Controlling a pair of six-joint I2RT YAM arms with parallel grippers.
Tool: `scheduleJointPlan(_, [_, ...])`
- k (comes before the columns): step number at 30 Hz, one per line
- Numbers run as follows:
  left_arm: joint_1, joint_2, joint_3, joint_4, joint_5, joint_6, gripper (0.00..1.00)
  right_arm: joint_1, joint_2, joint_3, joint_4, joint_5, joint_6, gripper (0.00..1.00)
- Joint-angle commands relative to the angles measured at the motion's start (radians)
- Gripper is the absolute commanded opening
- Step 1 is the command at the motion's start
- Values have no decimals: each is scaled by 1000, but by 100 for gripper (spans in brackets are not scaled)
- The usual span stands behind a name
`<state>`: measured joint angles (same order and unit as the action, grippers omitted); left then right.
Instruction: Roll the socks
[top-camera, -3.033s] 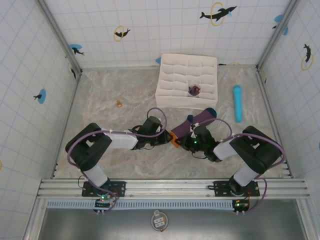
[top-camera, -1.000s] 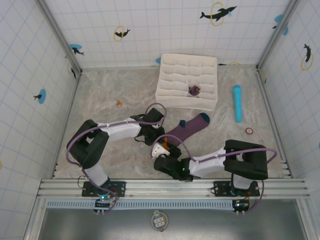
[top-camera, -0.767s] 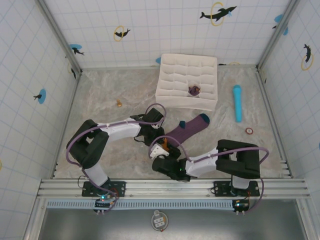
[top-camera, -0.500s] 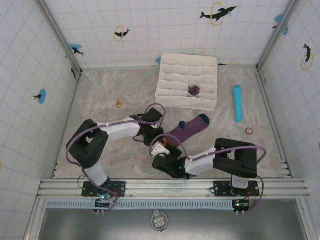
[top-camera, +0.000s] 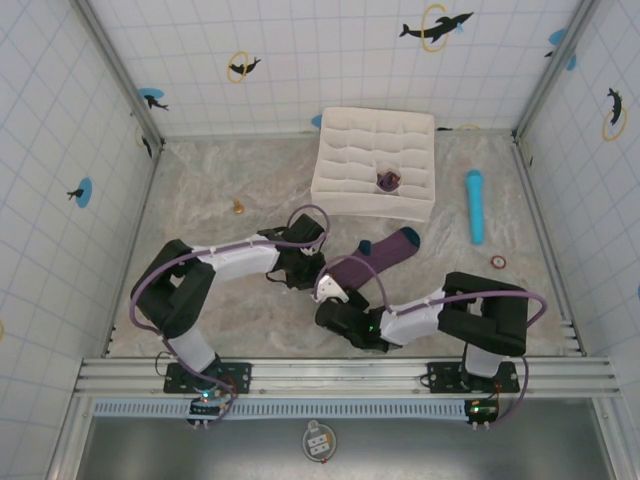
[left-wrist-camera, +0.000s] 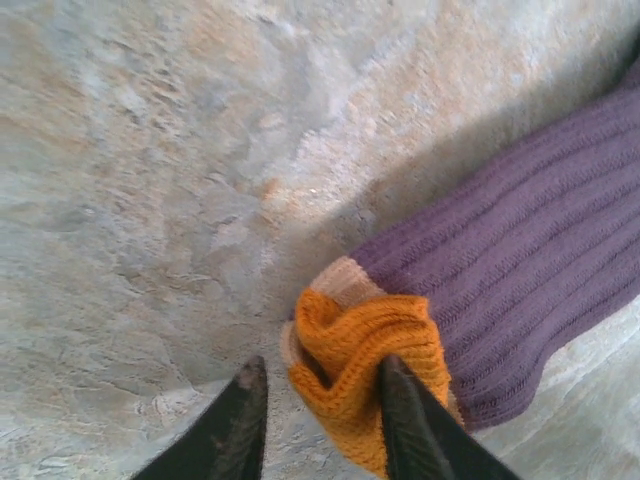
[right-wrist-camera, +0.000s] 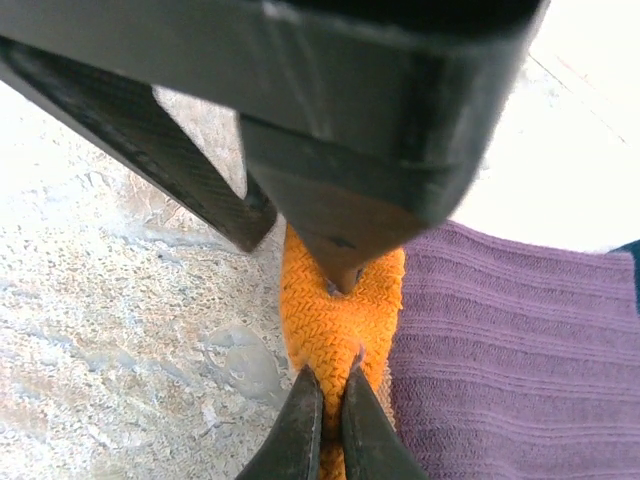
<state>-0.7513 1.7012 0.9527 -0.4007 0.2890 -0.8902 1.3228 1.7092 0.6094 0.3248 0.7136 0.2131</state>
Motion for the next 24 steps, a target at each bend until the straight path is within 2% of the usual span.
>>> scheduleJointPlan(1, [8, -55, 15, -26, -9, 0, 49, -30, -22, -62, -34, -103, 95, 0])
scheduleJointPlan(4, [12, -83, 9, -19, -38, -1, 64, -54, -51, -88, -21, -167, 141, 0])
scheduleJointPlan(8, [24, -134, -24, 0, -81, -21, 71, -108, -89, -137, 18, -283, 216, 0])
scheduleJointPlan(16, [30, -205, -92, 95, -92, -41, 72, -238, -206, -271, 181, -554, 351, 0])
scheduleJointPlan(24, [29, -232, -170, 234, -48, -42, 65, -431, -235, -340, 325, -884, 550, 0])
